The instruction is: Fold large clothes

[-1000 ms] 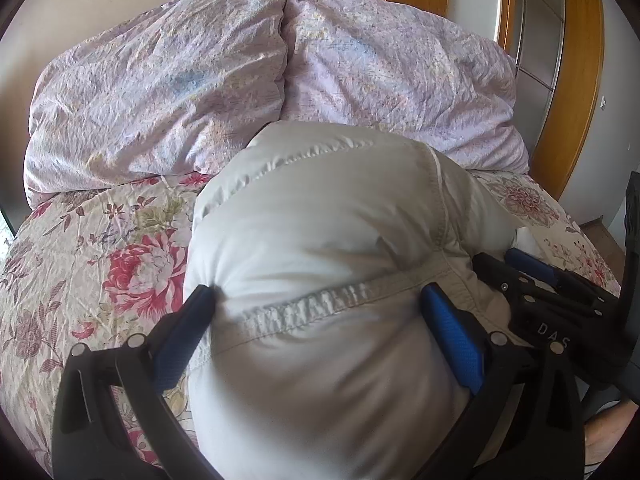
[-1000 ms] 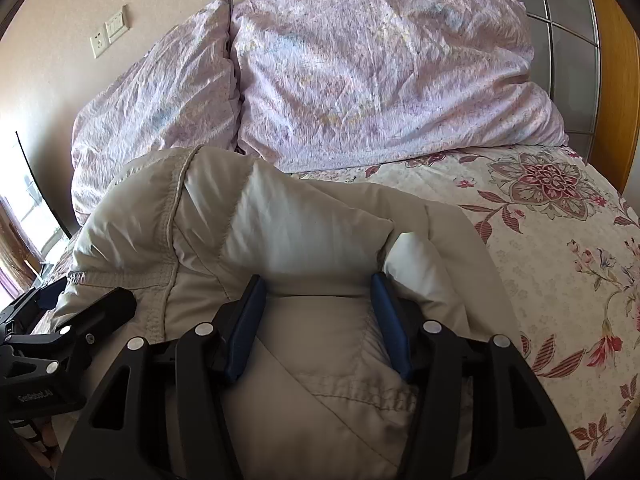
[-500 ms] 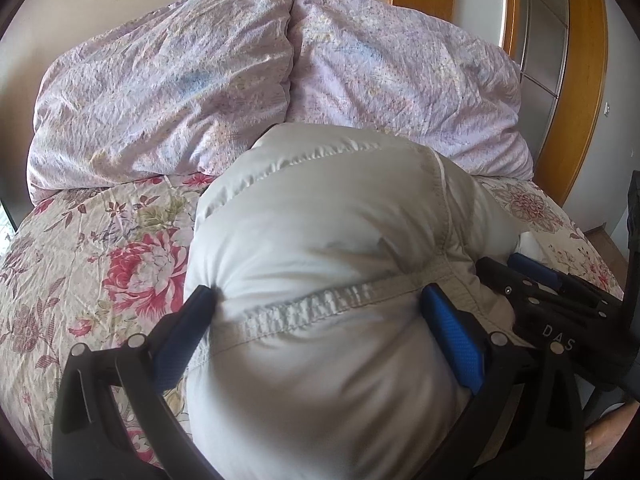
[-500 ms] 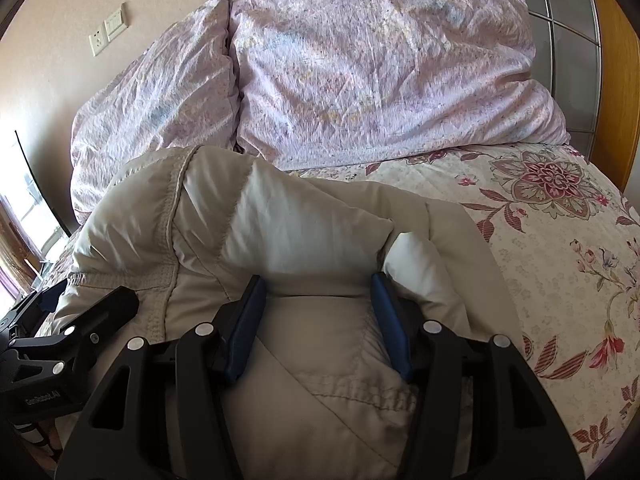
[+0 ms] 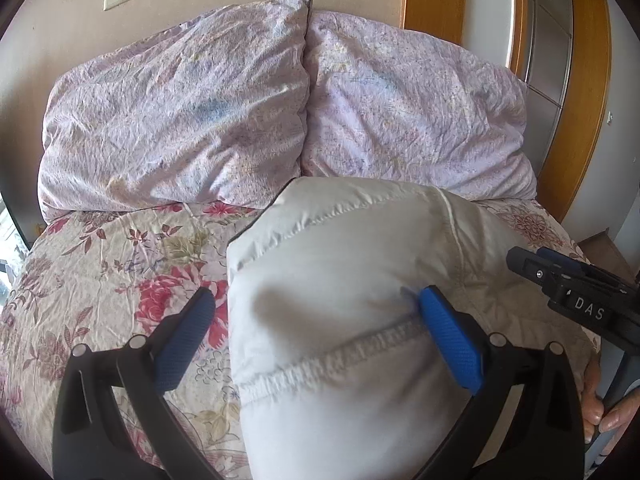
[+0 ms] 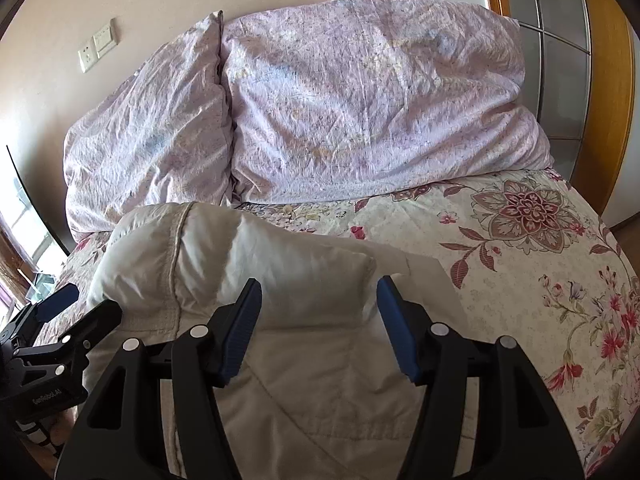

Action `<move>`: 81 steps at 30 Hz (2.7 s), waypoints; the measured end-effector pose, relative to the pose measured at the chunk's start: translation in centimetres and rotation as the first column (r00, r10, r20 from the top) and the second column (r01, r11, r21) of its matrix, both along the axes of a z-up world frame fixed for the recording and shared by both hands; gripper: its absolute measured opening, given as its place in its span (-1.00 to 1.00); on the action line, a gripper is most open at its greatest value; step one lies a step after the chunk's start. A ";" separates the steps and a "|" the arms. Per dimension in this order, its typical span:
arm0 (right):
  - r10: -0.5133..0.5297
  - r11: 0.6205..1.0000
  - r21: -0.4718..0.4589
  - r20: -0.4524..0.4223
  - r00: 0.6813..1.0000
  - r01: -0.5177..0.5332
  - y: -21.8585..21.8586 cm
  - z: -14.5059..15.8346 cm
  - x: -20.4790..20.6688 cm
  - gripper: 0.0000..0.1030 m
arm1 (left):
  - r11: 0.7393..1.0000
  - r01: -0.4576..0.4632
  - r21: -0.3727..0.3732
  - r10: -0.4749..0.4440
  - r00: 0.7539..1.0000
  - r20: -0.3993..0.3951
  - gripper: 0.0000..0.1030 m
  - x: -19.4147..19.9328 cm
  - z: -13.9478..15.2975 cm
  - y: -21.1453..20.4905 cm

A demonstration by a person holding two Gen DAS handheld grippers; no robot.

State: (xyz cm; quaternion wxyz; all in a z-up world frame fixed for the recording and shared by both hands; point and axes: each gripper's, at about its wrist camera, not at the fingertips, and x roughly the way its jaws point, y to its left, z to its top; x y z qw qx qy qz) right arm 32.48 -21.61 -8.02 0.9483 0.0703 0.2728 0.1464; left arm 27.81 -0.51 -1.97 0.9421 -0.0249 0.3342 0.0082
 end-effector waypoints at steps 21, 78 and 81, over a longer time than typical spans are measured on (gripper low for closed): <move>-0.021 0.999 0.027 -0.005 1.000 0.021 -0.1 -4.3 2.7 0.22 | 1.000 0.000 0.013 0.001 0.996 -0.088 0.97 3.9 -3.3 -1.0; 0.261 0.908 0.411 -0.398 0.879 -0.083 -10.4 -5.2 0.6 0.97 | 0.881 0.134 -0.454 -0.256 0.942 -0.219 0.95 -2.7 -3.6 8.5; 0.285 0.908 0.410 -0.451 0.846 -0.087 -10.2 -6.7 1.2 0.97 | 0.874 0.167 -0.456 -0.287 0.935 -0.209 0.95 -2.7 -3.6 7.7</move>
